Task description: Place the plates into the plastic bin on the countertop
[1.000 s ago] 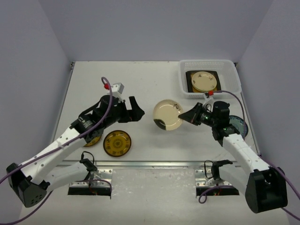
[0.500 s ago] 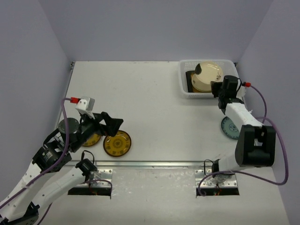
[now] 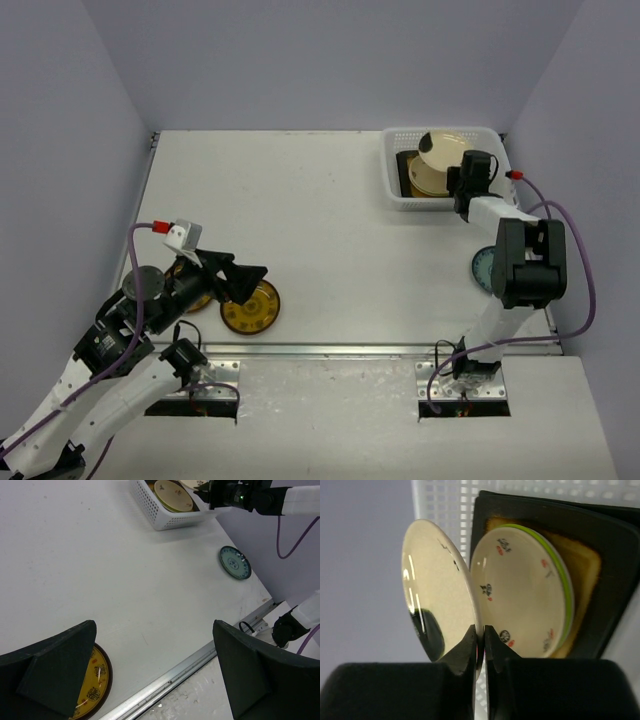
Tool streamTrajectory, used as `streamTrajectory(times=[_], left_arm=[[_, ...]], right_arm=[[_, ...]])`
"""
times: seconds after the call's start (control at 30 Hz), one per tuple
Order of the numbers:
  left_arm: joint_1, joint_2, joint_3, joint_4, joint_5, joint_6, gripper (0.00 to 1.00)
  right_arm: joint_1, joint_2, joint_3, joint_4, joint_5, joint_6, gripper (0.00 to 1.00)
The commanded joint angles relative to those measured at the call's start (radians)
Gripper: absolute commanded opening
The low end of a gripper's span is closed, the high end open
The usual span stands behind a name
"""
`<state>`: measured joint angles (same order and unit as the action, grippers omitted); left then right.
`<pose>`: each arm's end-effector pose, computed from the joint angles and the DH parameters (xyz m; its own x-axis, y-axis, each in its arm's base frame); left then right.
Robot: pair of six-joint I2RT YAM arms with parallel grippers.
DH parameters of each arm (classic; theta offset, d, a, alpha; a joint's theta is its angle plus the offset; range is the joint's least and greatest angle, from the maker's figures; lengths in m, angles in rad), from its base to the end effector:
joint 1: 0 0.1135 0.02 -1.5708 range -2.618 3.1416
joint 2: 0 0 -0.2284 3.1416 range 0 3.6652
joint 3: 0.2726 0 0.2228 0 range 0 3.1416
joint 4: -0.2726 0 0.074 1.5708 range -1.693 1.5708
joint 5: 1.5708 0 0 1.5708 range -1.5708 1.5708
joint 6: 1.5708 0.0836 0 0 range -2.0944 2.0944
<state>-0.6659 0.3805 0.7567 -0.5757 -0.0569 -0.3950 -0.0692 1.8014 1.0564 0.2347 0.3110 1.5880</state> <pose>0.1129 -0.0826 0.3017 -0.3643 -0.2024 -0.9090 0.4689 0.8035 -0.3668 0.4019 -0.0535 0.1595 0.3406 0.9306 -0.1344 0.4815 -0.0498 0.8750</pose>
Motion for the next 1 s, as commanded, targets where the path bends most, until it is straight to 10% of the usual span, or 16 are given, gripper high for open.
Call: streamTrajectory(times=[0.0, 0.27, 0.8, 0.97], left_arm=[[0.005, 0.008, -0.003, 0.056, 0.024, -0.002, 1.0], [0.005, -0.012, -0.007, 0.058, 0.02, -0.004, 1.0], [0.005, 0.015, -0.005, 0.057, 0.009, -0.007, 1.0], [0.005, 0.059, 0.0, 0.05, 0.016, -0.007, 1.0]], right_arm=[[0.006, 0.015, 0.071, 0.025, 0.02, -0.04, 0.3], [0.006, -0.048, 0.05, -0.039, -0.05, -0.109, 0.97], [0.118, -0.47, -0.073, -0.631, -0.104, -1.071, 0.99], [0.255, -0.448, -0.139, -0.871, 0.206, -1.184, 0.99]])
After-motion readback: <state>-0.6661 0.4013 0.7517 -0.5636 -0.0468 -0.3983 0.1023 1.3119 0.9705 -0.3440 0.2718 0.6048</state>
